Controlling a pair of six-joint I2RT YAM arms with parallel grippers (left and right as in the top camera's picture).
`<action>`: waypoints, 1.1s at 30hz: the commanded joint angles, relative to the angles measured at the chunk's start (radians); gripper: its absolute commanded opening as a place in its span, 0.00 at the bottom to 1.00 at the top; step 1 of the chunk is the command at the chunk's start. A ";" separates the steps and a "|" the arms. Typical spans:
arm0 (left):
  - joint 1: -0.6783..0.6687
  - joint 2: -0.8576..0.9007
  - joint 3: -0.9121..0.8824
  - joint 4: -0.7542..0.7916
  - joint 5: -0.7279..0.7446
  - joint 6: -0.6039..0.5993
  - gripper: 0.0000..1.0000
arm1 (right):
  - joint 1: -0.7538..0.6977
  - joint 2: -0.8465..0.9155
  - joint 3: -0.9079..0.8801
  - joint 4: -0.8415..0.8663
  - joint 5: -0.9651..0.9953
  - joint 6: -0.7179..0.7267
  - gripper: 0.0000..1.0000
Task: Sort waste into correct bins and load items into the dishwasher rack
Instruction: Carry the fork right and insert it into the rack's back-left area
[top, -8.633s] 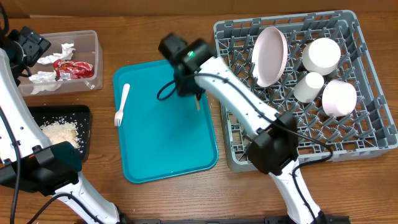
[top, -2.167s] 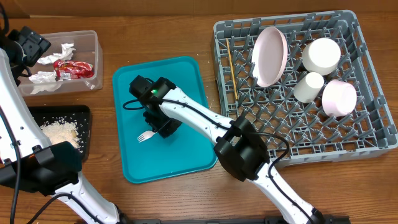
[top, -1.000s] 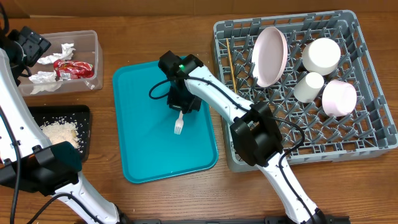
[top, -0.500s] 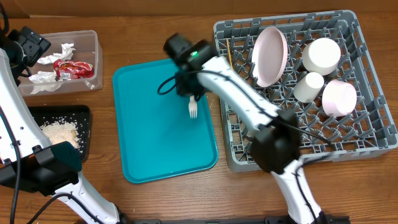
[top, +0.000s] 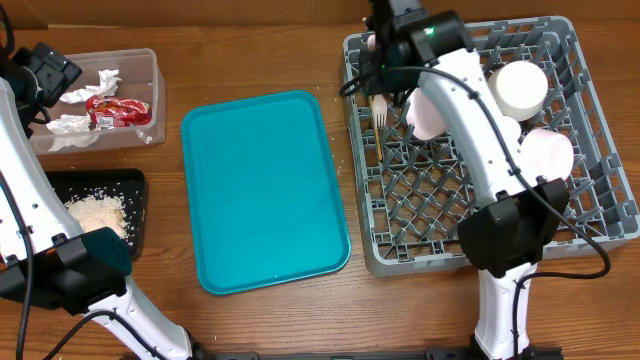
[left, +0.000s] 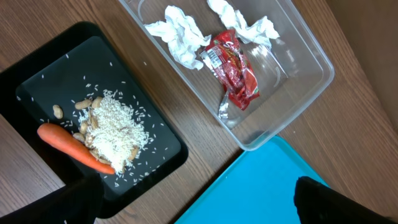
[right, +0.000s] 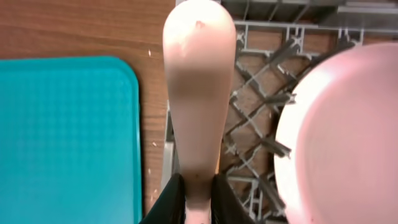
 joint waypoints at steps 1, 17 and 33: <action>-0.003 0.007 0.002 0.002 -0.013 -0.012 1.00 | -0.014 -0.012 -0.038 0.029 -0.081 -0.062 0.11; -0.005 0.007 0.002 0.002 -0.013 -0.012 1.00 | -0.017 -0.013 -0.139 0.077 -0.082 -0.050 1.00; -0.005 0.007 0.002 0.002 -0.013 -0.012 1.00 | -0.008 -0.393 0.054 -0.415 0.000 0.308 1.00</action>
